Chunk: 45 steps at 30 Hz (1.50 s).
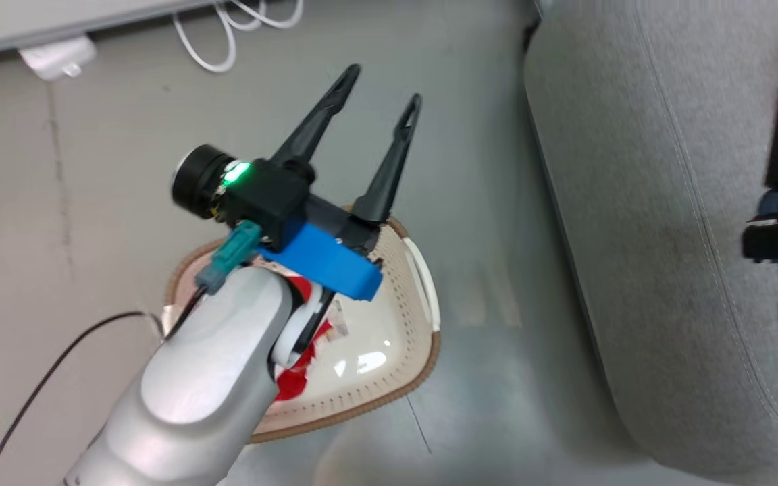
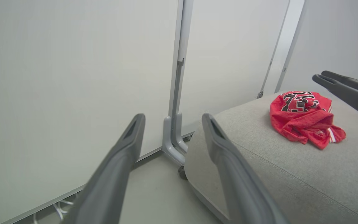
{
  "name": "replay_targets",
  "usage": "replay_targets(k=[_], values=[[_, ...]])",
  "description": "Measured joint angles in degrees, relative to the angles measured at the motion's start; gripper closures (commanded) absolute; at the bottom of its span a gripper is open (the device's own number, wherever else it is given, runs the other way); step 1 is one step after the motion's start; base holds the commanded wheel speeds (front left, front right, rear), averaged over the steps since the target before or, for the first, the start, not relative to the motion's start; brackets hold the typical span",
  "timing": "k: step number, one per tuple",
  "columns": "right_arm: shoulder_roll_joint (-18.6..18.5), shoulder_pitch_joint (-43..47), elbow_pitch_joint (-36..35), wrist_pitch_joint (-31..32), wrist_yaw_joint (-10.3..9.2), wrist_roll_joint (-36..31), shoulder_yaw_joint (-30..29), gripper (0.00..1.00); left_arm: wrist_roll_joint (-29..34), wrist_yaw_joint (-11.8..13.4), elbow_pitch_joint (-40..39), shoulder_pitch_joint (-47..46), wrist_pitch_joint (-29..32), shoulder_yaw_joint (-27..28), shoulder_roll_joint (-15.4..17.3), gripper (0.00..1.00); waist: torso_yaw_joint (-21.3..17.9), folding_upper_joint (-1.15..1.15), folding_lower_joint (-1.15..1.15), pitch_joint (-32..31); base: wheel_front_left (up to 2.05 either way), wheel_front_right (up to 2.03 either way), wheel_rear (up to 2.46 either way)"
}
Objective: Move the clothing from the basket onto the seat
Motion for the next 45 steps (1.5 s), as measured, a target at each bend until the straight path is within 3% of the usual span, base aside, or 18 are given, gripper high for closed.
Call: replay_targets(k=[8, 20, 32, 45], values=[[2.79, 1.80, 0.85, 0.00, 0.00, 0.07, 6.62, 0.00, 3.23, -1.24, -0.87, 8.83, 0.00, 9.87, -0.53, 0.00, 4.43, 0.00, 0.00, -6.67, 0.00, 0.00, 0.00], [6.25, 9.15, 2.41, 0.00, 0.00, 1.04, 11.03, 0.00, 7.46, -3.89, -1.57, 23.24, 0.00, 23.32, -2.70, 0.00, 8.84, 0.00, 0.00, -16.09, 0.00, 0.00, 0.00], [8.16, 17.86, 2.35, 0.00, 0.00, 1.65, 9.38, 0.00, 12.27, -7.44, -3.66, 32.72, 0.00, 30.62, -5.45, 0.00, 10.40, 0.00, 0.01, -21.56, 0.00, 0.00, 0.00], [10.18, 24.09, 1.67, 0.00, 0.00, 1.75, 7.81, 0.00, 13.61, -9.10, -4.65, 39.05, 0.00, 34.46, -6.21, 0.00, 10.26, 0.00, 0.01, -24.86, 0.00, 0.00, 0.00]])
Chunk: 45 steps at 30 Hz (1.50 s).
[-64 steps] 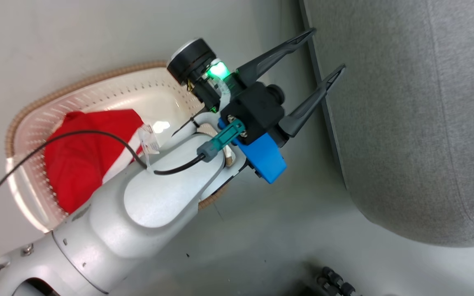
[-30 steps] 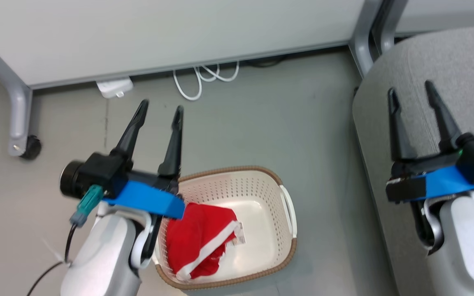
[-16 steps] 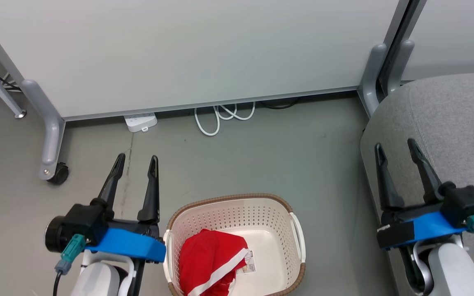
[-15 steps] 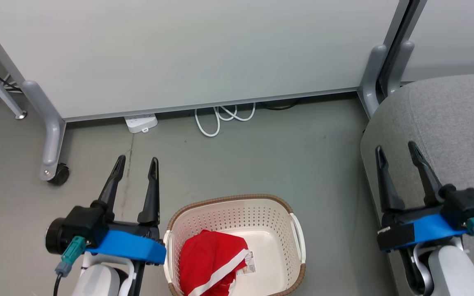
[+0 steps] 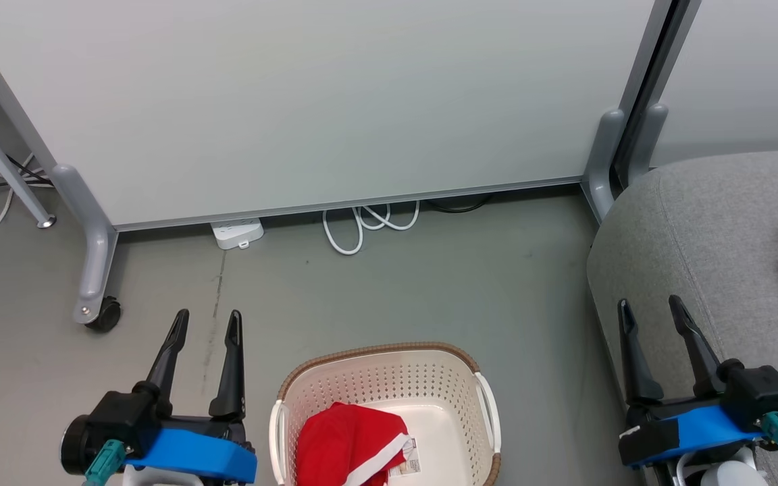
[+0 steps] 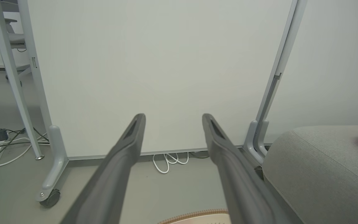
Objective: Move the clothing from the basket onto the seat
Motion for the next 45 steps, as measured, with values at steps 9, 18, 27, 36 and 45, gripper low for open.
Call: replay_targets(k=[9, 18, 27, 36, 45], values=[[1.12, 1.75, -0.43, 0.00, 0.00, 0.02, -0.34, 0.00, -1.01, 0.22, -0.27, 1.19, 0.00, -0.38, -0.07, 0.00, 0.61, 0.00, 0.00, -0.70, 0.00, 0.00, 0.00], [1.48, 2.35, -0.35, 0.00, 0.00, 0.05, -0.40, 0.00, -1.35, 0.53, -0.34, 1.68, 0.00, -0.54, -0.07, 0.00, 0.52, 0.00, 0.00, -0.95, 0.00, 0.00, 0.00], [1.47, 0.79, -0.62, 0.00, 0.00, 0.18, -0.04, 0.00, 1.22, -1.03, 1.59, -2.88, 0.00, -3.16, -0.05, 0.00, 0.14, 0.00, 0.01, 1.25, 0.00, 0.00, 0.00], [0.60, -4.61, -2.29, 0.00, 0.00, 0.55, 0.82, 0.00, 3.96, -2.97, 9.73, -13.02, 0.00, -8.12, -0.01, 0.00, -1.80, 0.00, 0.01, 7.12, 0.00, 0.00, 0.00], [-0.54, -11.36, -3.82, 0.00, 0.00, 1.24, 1.34, 0.00, 3.75, -3.12, 21.36, -23.18, 0.00, -19.36, 2.72, 0.00, -4.77, 0.00, 0.02, 15.60, 0.00, 0.00, 0.00]])
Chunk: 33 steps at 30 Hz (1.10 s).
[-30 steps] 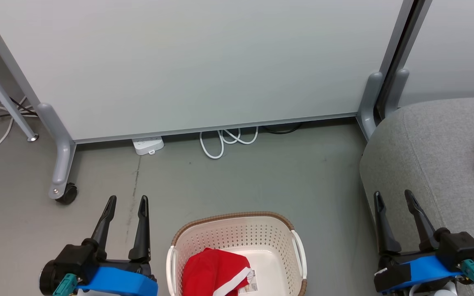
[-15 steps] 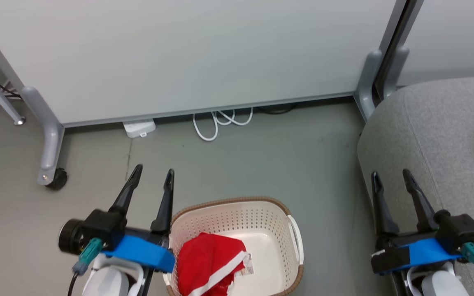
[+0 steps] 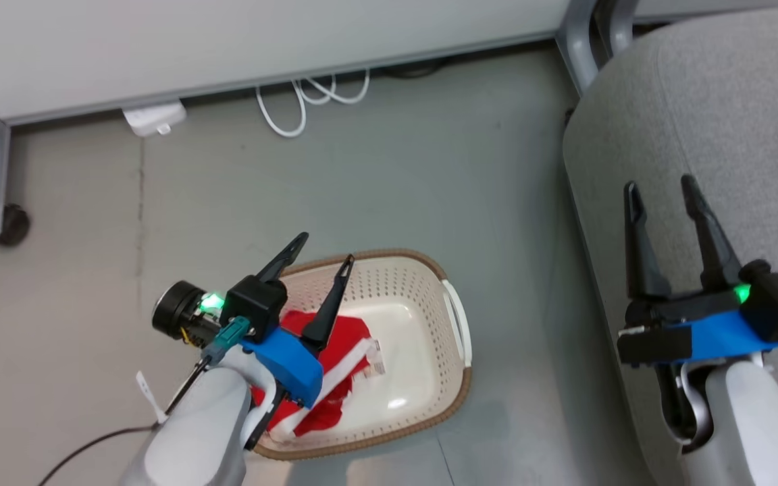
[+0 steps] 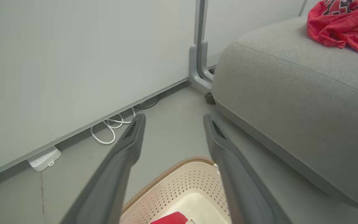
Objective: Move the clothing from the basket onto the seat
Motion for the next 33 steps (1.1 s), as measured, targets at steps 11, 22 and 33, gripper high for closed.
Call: replay_targets(k=[11, 22, 33], values=[[-0.80, -7.83, -2.20, 0.00, 0.00, 0.27, 0.07, 0.00, -3.77, -0.16, 14.41, -11.99, -0.01, -17.18, 3.39, 0.00, -3.52, 0.00, 0.00, 10.95, 0.00, 0.00, 0.00], [0.01, -13.73, -4.81, 0.00, 0.00, 0.67, 0.16, 0.00, -7.94, -0.18, 26.28, -22.87, 1.05, -32.34, 4.70, 0.00, -6.48, 0.00, 0.00, 21.91, 0.00, 0.00, 0.00], [1.32, -17.92, -7.62, 0.00, 0.00, 1.16, 0.29, 0.00, -11.16, -0.18, 32.92, -30.17, 7.11, -43.78, 6.88, 0.00, -9.16, 0.00, 0.00, 31.77, 0.00, 0.00, 0.00]])
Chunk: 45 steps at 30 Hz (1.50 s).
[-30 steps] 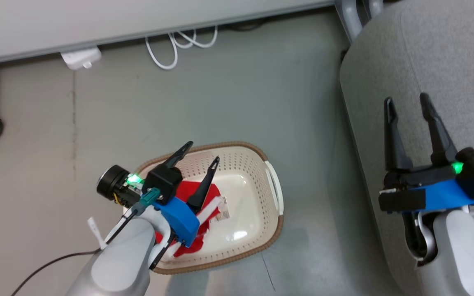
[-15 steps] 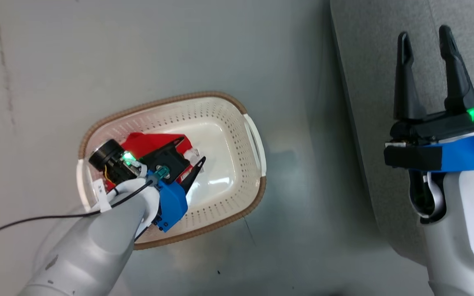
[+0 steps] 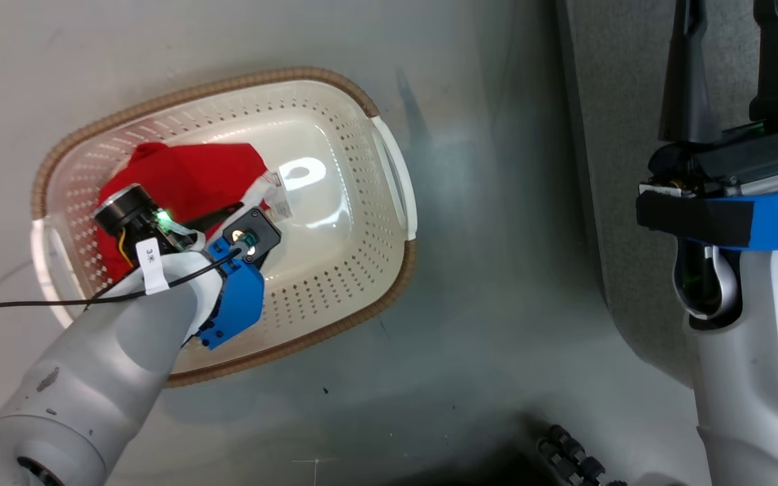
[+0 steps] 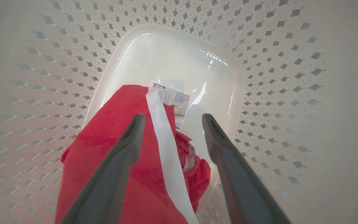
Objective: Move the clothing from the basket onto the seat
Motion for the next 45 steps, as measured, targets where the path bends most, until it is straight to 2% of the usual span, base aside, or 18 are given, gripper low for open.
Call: replay_targets(k=[6, 17, 26, 27, 28, 29, 40, 45], values=[[0.87, -1.27, -1.79, 0.00, 0.00, 0.33, 0.12, 0.00, 0.03, 0.00, 3.05, -2.63, 4.77, -2.70, 1.36, 0.00, -1.63, 0.00, 0.00, 4.30, 0.00, 0.00, 0.00], [1.56, -1.69, -4.78, 0.00, 0.00, 0.51, 0.09, 0.00, 2.76, 0.25, 5.98, -6.98, 9.65, -3.74, 3.00, 0.00, -3.04, 0.00, 0.00, 10.20, 0.00, 0.00, 0.00], [1.96, -1.66, -5.84, 0.00, 0.00, 0.48, -0.32, 0.00, 3.43, 0.98, 6.76, -8.05, 12.11, -3.83, 2.43, 0.00, -3.41, 0.00, -0.01, 11.86, 0.00, 0.00, 0.00], [1.99, -1.66, -5.87, 0.00, 0.00, 0.48, -0.42, 0.00, 3.42, 0.98, 6.80, -8.06, 12.54, -3.83, 2.26, 0.32, -3.40, 0.00, -0.01, 11.86, 0.00, 0.00, 0.00], [2.00, -1.66, -5.87, 0.00, 0.00, 0.48, -0.51, 0.00, 3.42, 0.98, 6.88, -8.06, 12.71, -3.83, 2.12, 0.88, -3.38, 0.00, -0.01, 11.86, 0.00, 0.00, 0.00], [2.02, -1.65, -5.87, 0.00, 0.00, 0.47, -0.56, 0.00, 3.42, 1.02, 6.90, -8.08, 12.92, -3.85, 2.05, 1.00, -3.35, 0.00, -0.01, 11.85, 0.00, 0.00, 0.00], [2.18, -1.61, -5.65, 0.00, 0.00, 0.13, -1.14, 0.00, 2.86, 0.79, 7.24, -7.86, 13.13, -3.90, 1.00, 1.00, -2.70, 0.00, -0.01, 10.66, 0.00, 0.00, 0.00], [2.14, -1.29, -5.36, 0.00, 0.00, -0.07, -1.70, 0.00, 1.78, 0.49, 7.26, -6.89, 11.49, -3.79, -0.65, 1.00, -2.12, 0.00, -0.01, 9.16, 0.00, 0.00, 0.00]])
